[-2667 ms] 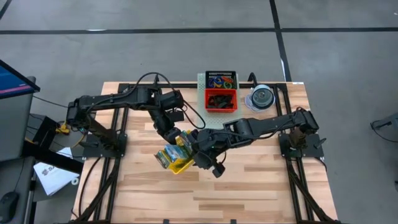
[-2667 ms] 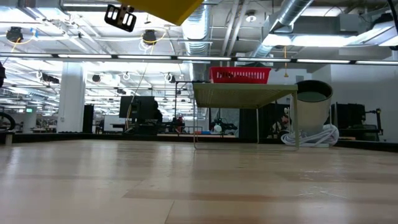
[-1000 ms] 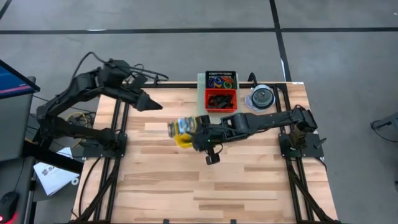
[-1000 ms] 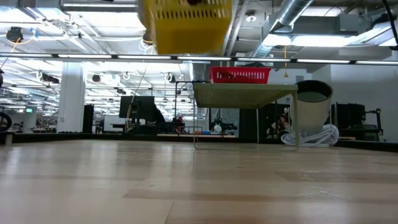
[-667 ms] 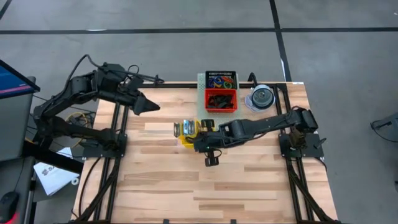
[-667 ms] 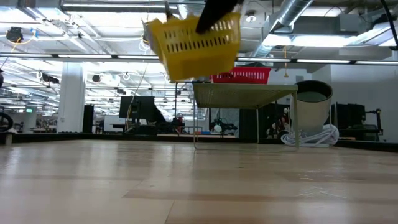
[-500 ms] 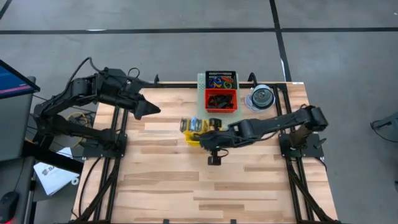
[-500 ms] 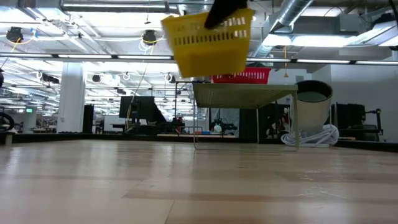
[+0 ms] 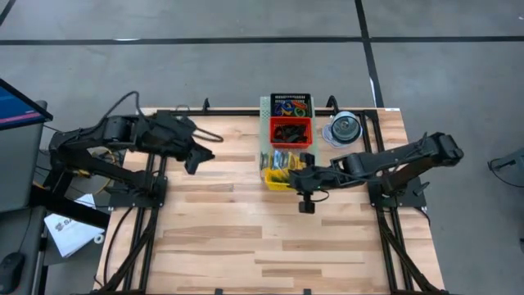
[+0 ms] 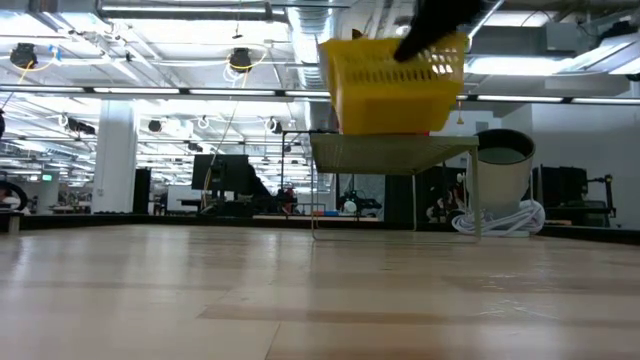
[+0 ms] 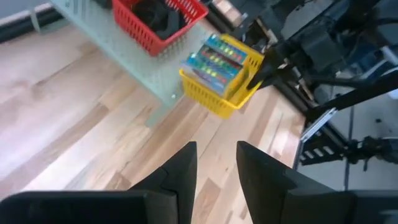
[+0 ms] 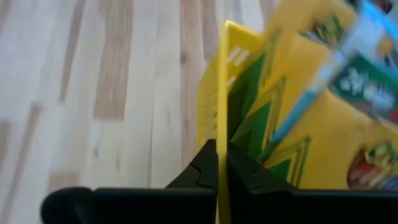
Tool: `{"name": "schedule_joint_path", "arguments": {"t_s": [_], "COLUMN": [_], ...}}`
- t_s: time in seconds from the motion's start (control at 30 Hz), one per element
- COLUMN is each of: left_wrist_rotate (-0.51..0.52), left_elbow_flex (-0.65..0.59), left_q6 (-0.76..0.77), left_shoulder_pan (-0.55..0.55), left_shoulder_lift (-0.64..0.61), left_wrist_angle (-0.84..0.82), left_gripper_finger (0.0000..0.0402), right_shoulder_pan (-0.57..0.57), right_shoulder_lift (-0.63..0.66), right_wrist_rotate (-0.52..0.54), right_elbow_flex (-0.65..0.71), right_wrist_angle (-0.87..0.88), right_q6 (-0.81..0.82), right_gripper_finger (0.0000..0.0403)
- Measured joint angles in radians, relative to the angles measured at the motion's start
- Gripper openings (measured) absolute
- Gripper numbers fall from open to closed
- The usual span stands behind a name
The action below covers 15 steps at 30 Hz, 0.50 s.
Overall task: Pick & Place Office Desk Supplies
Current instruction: Put the yellow bin on the shelf
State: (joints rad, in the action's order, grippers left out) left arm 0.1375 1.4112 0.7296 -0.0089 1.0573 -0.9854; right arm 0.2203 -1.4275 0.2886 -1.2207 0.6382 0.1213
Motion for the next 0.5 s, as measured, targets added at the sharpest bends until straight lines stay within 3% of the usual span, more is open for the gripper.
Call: {"name": "schedule_joint_path", "arguments": {"t_s": [0.17, 0.5], "left_wrist_rotate": [0.024, 0.028], "left_elbow_flex": [-0.104, -0.286], "left_q6": [0.067, 0.212], "left_shoulder_pan": [-0.050, -0.111], "left_shoulder_lift": [0.000, -0.002], "left_wrist_angle": [0.077, 0.322], "left_gripper_finger": [0.0106, 0.0106], "right_shoulder_pan": [0.000, 0.033], "right_shoulder_lift": [0.036, 0.082], "right_wrist_rotate": [-0.007, 0.061], "right_elbow_flex": [0.088, 0.079], "right_wrist_angle": [-0.057, -0.095], "right_q6": [-0.058, -0.069], "right_gripper_finger": [0.0000, 0.0000]}}
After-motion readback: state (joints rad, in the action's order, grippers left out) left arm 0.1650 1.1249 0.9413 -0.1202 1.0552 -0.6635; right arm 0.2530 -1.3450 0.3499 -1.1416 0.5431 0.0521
